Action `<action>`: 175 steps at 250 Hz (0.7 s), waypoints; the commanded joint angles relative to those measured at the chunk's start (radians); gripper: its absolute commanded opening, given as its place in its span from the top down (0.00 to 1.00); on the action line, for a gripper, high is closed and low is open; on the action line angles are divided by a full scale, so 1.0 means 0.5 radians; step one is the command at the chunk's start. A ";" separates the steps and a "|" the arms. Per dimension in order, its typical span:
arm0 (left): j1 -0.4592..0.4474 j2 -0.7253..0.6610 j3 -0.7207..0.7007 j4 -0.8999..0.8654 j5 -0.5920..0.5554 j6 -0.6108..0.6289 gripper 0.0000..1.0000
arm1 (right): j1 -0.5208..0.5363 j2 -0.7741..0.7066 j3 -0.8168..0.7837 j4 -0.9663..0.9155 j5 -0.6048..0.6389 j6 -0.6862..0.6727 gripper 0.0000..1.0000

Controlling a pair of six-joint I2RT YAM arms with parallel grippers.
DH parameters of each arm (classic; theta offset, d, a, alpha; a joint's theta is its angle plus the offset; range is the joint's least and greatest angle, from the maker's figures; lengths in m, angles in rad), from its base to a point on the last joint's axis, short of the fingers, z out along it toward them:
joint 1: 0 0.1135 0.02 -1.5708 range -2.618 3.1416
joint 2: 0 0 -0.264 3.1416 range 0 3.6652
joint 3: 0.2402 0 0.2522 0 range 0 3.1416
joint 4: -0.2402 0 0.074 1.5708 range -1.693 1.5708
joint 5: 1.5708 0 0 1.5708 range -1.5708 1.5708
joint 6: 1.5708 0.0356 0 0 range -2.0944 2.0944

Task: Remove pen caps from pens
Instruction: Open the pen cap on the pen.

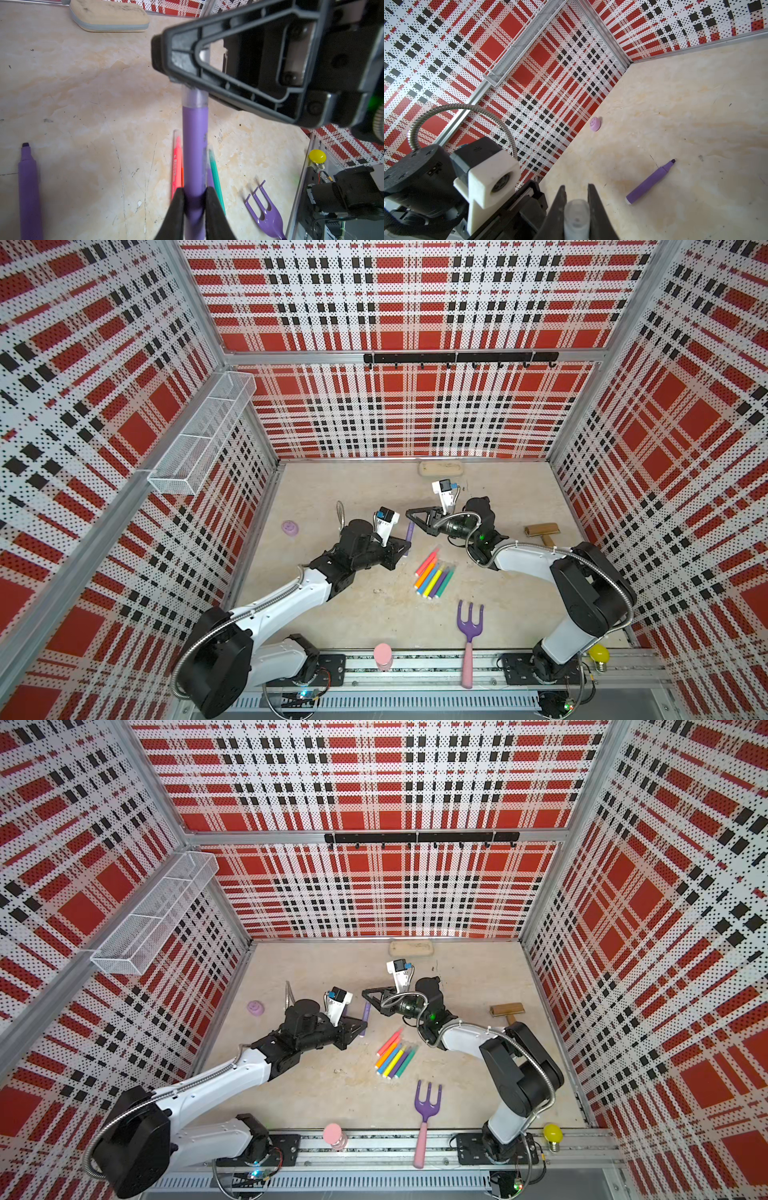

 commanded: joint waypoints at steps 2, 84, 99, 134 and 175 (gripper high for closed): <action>-0.054 0.081 -0.052 0.052 0.211 -0.021 1.00 | -0.041 -0.015 0.149 0.143 0.158 -0.101 1.00; -0.123 0.137 -0.086 -0.006 0.250 -0.021 1.00 | -0.098 0.043 0.403 0.338 0.216 -0.053 1.00; -0.140 0.153 -0.088 -0.030 0.259 -0.014 1.00 | -0.099 0.031 0.397 0.363 0.278 -0.078 1.00; -0.162 0.190 -0.077 -0.146 0.225 0.018 1.00 | -0.120 -0.013 0.330 0.506 0.381 -0.060 1.00; -0.162 0.240 -0.056 -0.216 0.193 0.038 1.00 | -0.203 -0.062 0.175 0.770 0.516 0.092 1.00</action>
